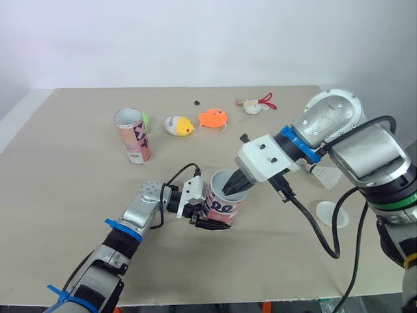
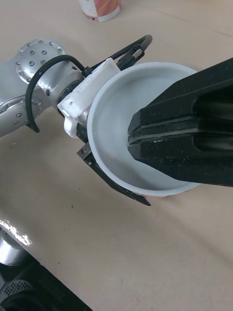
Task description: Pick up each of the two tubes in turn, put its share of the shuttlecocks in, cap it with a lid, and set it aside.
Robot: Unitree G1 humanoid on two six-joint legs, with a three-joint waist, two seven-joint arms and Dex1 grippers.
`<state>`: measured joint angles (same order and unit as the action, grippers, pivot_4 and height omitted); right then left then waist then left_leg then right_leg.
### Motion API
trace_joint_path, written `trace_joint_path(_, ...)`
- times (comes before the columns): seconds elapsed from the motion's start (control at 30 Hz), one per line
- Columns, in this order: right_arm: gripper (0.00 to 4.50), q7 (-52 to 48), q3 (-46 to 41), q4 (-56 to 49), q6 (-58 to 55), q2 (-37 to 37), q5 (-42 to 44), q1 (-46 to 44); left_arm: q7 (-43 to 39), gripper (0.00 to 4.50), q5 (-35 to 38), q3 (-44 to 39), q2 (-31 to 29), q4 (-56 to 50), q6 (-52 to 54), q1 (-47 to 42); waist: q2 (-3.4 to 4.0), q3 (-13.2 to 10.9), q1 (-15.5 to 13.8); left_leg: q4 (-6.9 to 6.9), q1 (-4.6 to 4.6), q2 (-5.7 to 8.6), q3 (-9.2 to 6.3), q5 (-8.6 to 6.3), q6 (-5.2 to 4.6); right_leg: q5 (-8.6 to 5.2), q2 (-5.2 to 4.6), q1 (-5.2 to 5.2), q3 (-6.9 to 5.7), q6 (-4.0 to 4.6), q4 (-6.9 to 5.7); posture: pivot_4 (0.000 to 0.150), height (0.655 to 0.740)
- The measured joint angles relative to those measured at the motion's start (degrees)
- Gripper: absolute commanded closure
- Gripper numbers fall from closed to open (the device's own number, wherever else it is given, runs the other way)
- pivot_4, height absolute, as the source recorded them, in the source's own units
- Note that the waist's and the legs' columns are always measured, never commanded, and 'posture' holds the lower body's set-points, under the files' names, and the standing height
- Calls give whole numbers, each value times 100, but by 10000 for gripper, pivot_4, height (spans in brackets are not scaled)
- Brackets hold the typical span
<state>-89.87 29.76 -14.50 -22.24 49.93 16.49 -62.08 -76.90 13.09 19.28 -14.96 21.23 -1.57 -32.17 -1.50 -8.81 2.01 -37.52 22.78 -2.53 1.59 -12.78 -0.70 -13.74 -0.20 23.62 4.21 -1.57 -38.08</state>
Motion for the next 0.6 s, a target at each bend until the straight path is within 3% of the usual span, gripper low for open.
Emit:
trace_joint_path(0.2, 44166, 21, -337, 140, -741, -222, 317, 104, 2, 12612, -7, -9, 23, 23, -132, 2, 1, -5, 1, 4, -6, -1, 0, -1, 2, -2, -4, -4, 0, 3, 1, 1500, 7400)
trace_joint_path(0.27, 44166, 62, -567, 230, -1094, -337, 646, 111, 16, 12612, -11, -4, 85, 22, -204, 2, 7, -10, -3, 2, 34, 0, 0, 0, 2, 2, -6, 28, 1, 1, -1, 1500, 7400)
trace_joint_path(0.43, 44166, 412, -1755, 334, -1860, -225, 1428, 122, 13, 12612, 36, -4, 165, 20, -341, 41, 7, -10, -67, 3, 89, 10, -5, -4, 0, 11, -7, 68, 1, -14, 0, 1500, 7400)
trace_joint_path(0.6, 44166, 1110, -3193, -255, -2559, 330, 2140, 1266, 55, 12612, 96, -123, 217, 98, -470, 107, 4, -12, -86, 4, 107, 18, -18, -14, -5, 2, -10, 74, -8, -10, 4, 1500, 7400)
